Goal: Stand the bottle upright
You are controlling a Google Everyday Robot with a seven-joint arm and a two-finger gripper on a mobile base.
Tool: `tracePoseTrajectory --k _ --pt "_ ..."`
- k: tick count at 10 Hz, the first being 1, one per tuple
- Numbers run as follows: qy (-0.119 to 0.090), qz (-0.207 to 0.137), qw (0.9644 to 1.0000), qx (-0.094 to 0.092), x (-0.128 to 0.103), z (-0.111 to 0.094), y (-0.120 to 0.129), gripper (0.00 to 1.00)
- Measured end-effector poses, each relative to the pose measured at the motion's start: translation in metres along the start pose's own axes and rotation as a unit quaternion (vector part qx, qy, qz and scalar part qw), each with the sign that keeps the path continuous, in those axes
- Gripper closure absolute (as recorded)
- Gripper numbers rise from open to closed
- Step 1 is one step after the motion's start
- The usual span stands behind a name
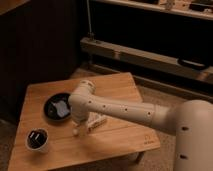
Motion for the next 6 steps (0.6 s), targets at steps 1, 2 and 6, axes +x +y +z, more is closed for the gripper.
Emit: tracePoseTrajectory --k 1,2,6 --pt "-0.002 -0.002 1.0000 0.004 0.001 0.005 -0.003 0.20" --pt "-0.004 -0.003 1.0000 0.008 0.002 0.012 -0.006 0.20" --pt "-0.004 0.000 0.9999 0.012 0.003 0.026 -0.009 0.20"
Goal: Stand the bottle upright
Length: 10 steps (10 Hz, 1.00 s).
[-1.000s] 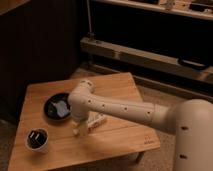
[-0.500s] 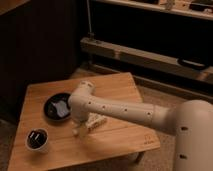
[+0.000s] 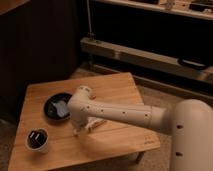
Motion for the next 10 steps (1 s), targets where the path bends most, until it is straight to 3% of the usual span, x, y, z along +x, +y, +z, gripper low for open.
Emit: tracePoseTrajectory --k 7,8,10 --pt "0.001 -0.004 1.0000 0.005 0.003 0.011 0.000 0.20" --pt "0.001 -0.003 1.0000 0.005 0.003 0.012 0.001 0.23" --pt "0.001 -0.005 1.0000 0.005 0.002 0.013 0.002 0.42"
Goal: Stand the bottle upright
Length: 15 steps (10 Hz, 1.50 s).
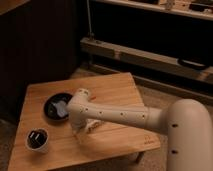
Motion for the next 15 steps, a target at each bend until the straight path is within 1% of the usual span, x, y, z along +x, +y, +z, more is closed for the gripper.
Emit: tracePoseTrajectory --k 3,4,6,8,10,11,12,13,15 --pt "0.005 0.002 1.0000 0.003 -0.003 0.001 0.003 0.74" --pt "0.007 0.001 1.0000 0.004 -0.002 0.000 0.004 0.80" --pt "0.012 -0.007 0.9999 0.008 0.003 0.000 0.005 0.81" --pt "0.015 -0.008 0.9998 0.013 0.002 0.000 0.003 0.81" --pt "0.037 -0.001 0.9992 0.012 0.002 -0.010 0.006 0.81" --pt "0.053 0.006 0.9985 0.009 0.001 -0.020 0.009 0.81" --pt "0.076 0.015 0.9970 0.005 -0.001 -0.035 0.013 0.81" --pt "0.100 0.023 0.9947 -0.002 -0.003 -0.052 0.017 0.81" --pt "0.147 0.036 0.9884 -0.016 -0.006 -0.088 0.024 0.81"
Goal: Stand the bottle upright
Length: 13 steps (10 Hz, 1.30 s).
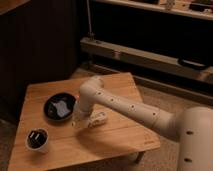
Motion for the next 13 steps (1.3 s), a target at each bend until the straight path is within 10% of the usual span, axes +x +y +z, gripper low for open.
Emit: tracePoseTrajectory --k 3,6,10,13 --pt "0.081 0.017 0.9965 -0.009 0.002 -0.030 0.004 0.81" --pt "0.163 0.039 0.9859 -0.002 -0.001 -0.042 0.008 0.81" --pt "0.208 0.034 0.9776 -0.003 0.005 -0.060 0.010 0.81" --pt "0.266 0.028 0.9635 -0.004 0.012 -0.080 0.011 0.81"
